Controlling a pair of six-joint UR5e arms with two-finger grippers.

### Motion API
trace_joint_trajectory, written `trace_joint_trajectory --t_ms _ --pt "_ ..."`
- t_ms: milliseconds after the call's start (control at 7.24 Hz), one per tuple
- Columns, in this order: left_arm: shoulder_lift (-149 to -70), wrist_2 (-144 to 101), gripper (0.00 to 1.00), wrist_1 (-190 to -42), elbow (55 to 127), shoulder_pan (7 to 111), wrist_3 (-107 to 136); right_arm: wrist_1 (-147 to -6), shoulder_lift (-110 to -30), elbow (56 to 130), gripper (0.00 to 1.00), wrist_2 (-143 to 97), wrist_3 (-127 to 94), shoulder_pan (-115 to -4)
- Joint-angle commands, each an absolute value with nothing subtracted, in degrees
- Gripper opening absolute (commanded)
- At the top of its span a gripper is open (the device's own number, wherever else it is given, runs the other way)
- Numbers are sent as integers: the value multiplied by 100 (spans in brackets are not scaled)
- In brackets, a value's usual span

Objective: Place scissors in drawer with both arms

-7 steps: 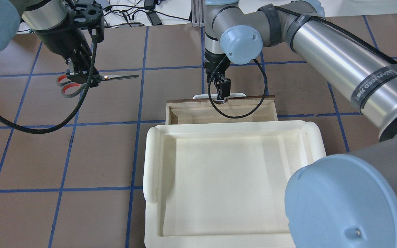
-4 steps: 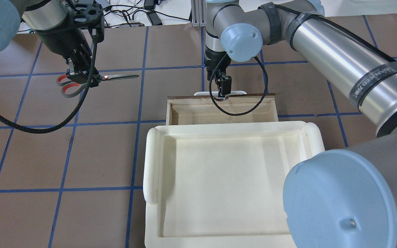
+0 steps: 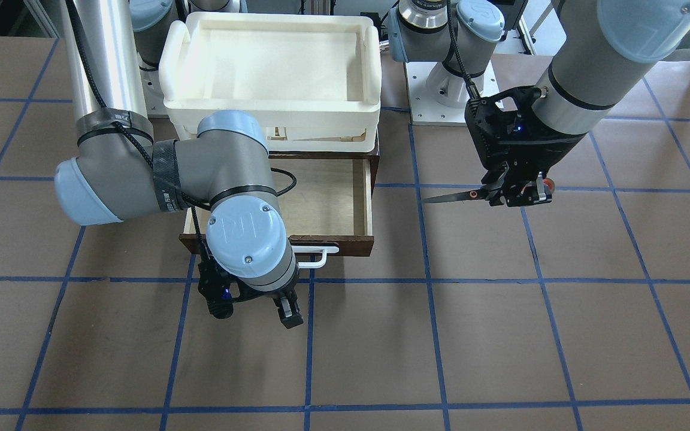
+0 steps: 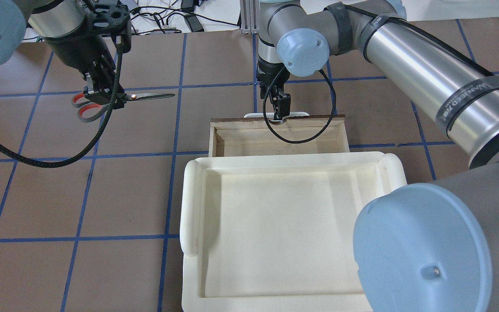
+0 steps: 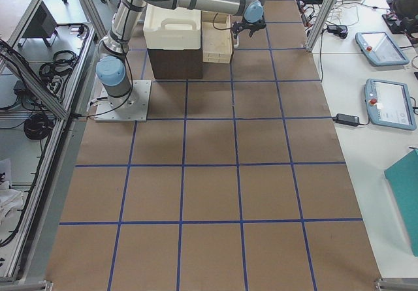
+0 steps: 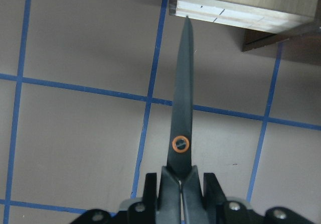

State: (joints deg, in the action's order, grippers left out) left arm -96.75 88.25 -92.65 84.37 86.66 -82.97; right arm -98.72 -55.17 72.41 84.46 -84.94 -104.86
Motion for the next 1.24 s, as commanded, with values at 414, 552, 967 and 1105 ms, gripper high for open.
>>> trace_joint_trajectory --t_ms 414,552,967,1105 --pt "-9685 8824 0 -9264 8438 8666 -8297 -9932 -5353 6988 100 8455 -8429 -10477" --pt "-9686 8824 0 -9246 8438 8666 -8297 -9940 -5335 6970 100 8446 -8429 -10468" --pt "-9686 8815 0 -9246 8438 8666 -8288 -9976 -5291 6908 100 8446 -8350 -10415" --pt "-9686 8815 0 -9246 8438 8666 -8288 -9976 -5300 6908 100 8446 -8350 -10415"
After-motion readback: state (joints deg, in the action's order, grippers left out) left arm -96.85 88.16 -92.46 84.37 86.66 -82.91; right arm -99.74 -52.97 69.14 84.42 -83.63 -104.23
